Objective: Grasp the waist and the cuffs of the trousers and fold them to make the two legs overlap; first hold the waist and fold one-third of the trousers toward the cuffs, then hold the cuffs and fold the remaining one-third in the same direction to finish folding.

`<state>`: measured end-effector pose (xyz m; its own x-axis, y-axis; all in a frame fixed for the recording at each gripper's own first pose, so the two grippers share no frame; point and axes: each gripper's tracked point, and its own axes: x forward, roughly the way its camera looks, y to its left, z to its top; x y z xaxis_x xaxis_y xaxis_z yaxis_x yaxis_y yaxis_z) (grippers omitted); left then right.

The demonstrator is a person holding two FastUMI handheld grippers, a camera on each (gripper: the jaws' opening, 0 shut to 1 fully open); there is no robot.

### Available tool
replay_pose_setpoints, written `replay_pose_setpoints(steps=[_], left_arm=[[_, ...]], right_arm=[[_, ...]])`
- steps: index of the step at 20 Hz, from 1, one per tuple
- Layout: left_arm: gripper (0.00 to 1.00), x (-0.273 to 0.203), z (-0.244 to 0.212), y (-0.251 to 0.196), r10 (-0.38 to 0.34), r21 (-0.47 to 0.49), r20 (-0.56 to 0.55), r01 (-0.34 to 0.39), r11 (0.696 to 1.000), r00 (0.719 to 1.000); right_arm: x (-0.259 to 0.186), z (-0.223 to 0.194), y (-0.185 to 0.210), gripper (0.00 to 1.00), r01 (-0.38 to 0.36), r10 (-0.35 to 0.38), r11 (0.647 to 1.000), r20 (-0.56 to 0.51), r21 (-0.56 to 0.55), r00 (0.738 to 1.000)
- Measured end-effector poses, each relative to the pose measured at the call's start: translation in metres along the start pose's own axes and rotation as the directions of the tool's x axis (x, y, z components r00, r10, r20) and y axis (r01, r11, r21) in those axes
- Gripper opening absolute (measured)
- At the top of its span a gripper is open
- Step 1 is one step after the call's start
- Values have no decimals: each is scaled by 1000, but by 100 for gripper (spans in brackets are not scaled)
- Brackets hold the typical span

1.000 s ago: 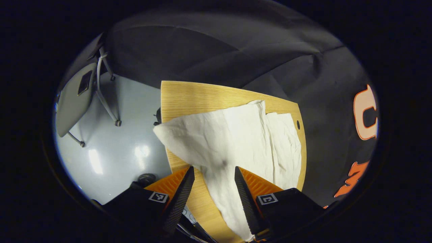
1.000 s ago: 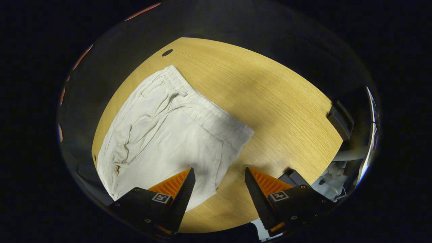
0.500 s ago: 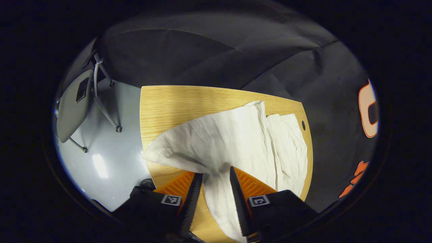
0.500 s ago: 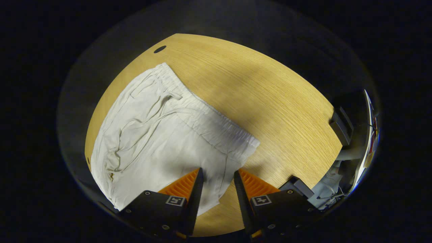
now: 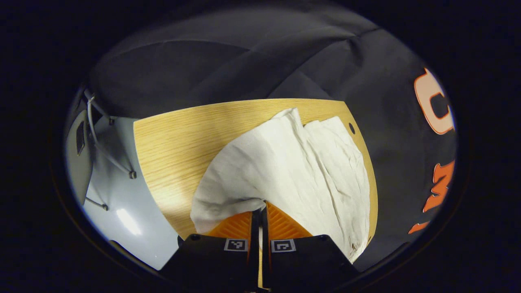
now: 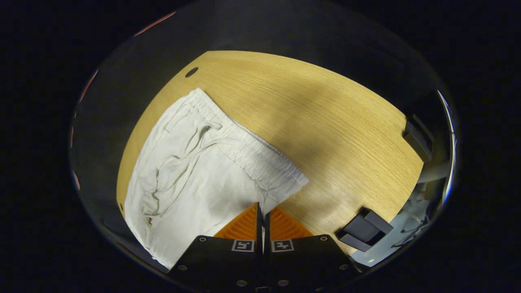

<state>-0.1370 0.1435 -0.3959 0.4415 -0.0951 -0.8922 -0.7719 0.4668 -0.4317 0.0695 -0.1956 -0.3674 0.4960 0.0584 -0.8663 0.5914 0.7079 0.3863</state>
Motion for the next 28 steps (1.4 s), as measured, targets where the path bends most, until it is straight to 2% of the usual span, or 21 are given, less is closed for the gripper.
replay_pose_setpoints(steps=[2, 4, 5, 7, 8, 13, 14, 15, 18, 21, 22, 25, 28], left_arm=[[6, -10, 13, -34, -94, 31, 15, 94, 995, 995], [6, -16, 23, -57, -147, 105, 16, 144, 984, 989], [6, -18, 29, -67, -169, 147, 7, 166, 975, 986], [6, -26, 39, -99, -263, 210, 7, 256, 944, 965], [6, -27, 47, -111, -278, 231, 8, 269, 935, 961], [8, -11, 64, -141, -282, 216, -1, 276, 937, 959], [4, -5, 67, -147, -282, 219, -15, 278, 935, 959], [6, 1, 69, -155, -294, 221, -32, 294, 930, 955], [6, 8, 74, -189, -398, 220, -112, 413, 884, 910], [8, 36, 80, -208, -400, 263, -175, 434, 861, 900], [6, 43, 86, -215, -399, 269, -184, 436, 859, 898], [8, 60, 113, -229, -405, 279, -150, 432, 858, 902], [6, 82, 125, -232, -356, 286, -134, 381, 879, 925]], right_arm=[[-9, 3, 1, 1, -30, 29, 997, 18, 68, 999], [-16, 12, 13, 1, -94, 89, 987, 45, 127, 995], [-20, 15, 16, 1, -107, 100, 986, 60, 127, 993], [-28, 21, 32, 1, -141, 132, 982, 77, 126, 988], [-30, 24, 42, 1, -162, 152, 977, 84, 137, 985], [-40, 51, 76, 1, -220, 198, 954, 122, 205, 973], [-43, 55, 83, 1, -232, 206, 948, 132, 218, 969], [-44, 63, 90, 1, -238, 209, 945, 148, 223, 967], [-51, 80, 110, 1, -244, 207, 942, 177, 228, 962], [-57, 102, 130, 1, -249, 200, 936, 208, 247, 957], [-58, 108, 136, 1, -250, 199, 936, 212, 247, 957], [-49, 129, 157, 1, -247, 199, 938, 203, 245, 959], [-25, 144, 178, 1, -241, 204, 941, 167, 238, 965]])
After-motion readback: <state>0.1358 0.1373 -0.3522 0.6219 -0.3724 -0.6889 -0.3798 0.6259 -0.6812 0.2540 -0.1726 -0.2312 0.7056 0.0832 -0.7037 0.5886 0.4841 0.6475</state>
